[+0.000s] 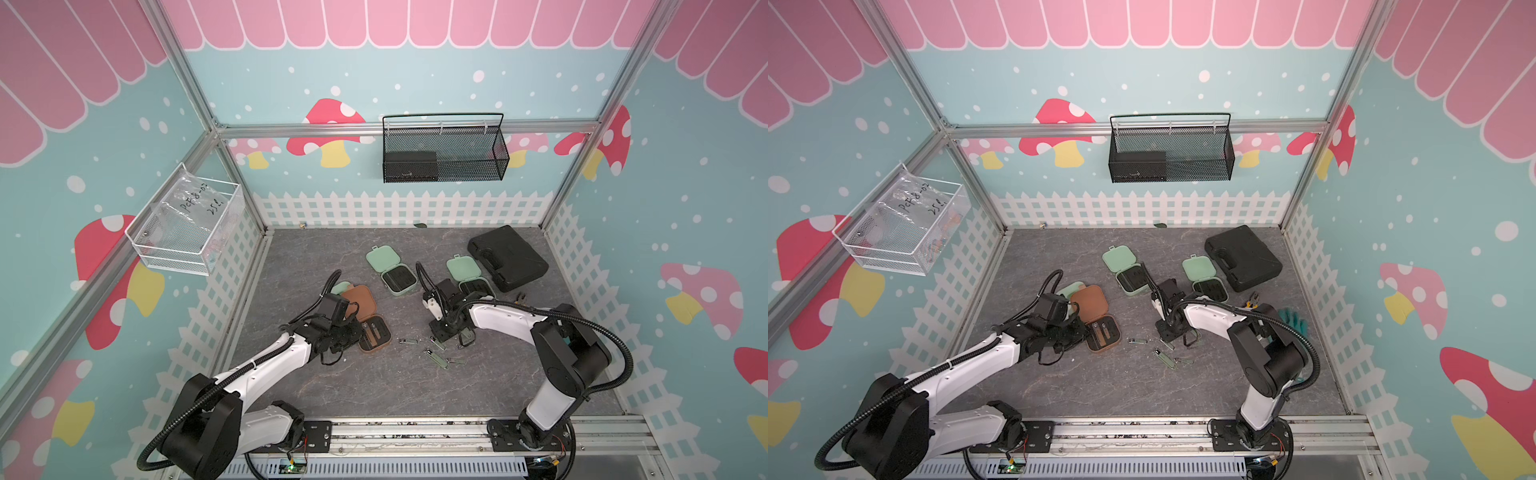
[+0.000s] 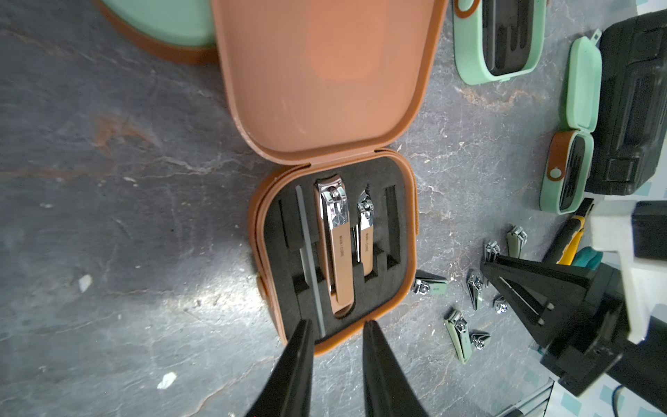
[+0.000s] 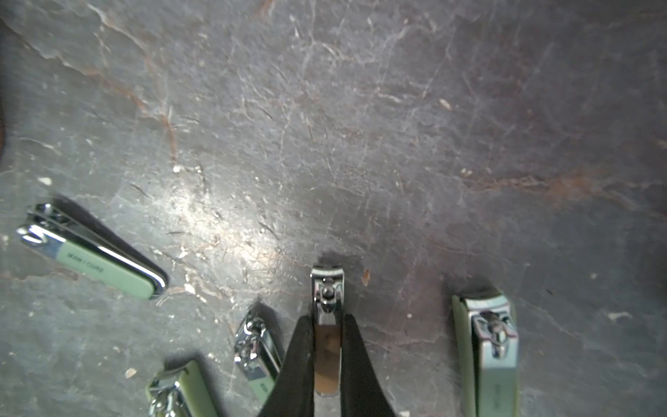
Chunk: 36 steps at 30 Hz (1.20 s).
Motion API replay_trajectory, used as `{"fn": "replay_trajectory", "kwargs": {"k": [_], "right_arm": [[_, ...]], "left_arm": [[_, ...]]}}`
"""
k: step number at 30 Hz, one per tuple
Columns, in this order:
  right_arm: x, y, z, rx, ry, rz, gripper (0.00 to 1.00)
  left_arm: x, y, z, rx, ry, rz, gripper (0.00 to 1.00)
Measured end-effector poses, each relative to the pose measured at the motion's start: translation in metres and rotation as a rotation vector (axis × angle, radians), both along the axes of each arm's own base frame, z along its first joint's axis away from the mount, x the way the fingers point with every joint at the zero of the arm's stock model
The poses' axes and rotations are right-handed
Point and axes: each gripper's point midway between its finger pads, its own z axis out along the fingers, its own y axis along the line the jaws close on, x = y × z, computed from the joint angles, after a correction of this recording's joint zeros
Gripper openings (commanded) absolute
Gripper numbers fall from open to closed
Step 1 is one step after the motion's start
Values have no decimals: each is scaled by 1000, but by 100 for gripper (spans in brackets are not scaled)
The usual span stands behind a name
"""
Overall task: Organize nail clipper sets
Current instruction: Pick up the nail clipper from the center of the board, then place the nail clipper in the storage box.
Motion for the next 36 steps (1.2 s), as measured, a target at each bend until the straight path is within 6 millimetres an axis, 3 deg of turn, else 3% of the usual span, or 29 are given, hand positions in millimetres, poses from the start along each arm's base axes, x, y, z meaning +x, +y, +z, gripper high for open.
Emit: {"fn": "replay_trajectory", "kwargs": {"k": [4,9,12,17,23,36], "right_arm": [[16,27,31,82,-37,18,6],[15,85,68,223,-57,96,6],[7,120,68,275,-24,144,6],[-7,160,46,292,57,172,6],[-9,171,24,281,102,119,6],[8,175,9,262,82,30,6]], "left_arm": [[1,0,0,0,-2,3,26],[2,-1,-4,0,5,7,24],[3,-1,-6,3,11,7,24],[4,-1,-8,3,12,7,23],[5,-2,-9,4,13,7,23],[6,-2,-11,4,13,7,22]]}}
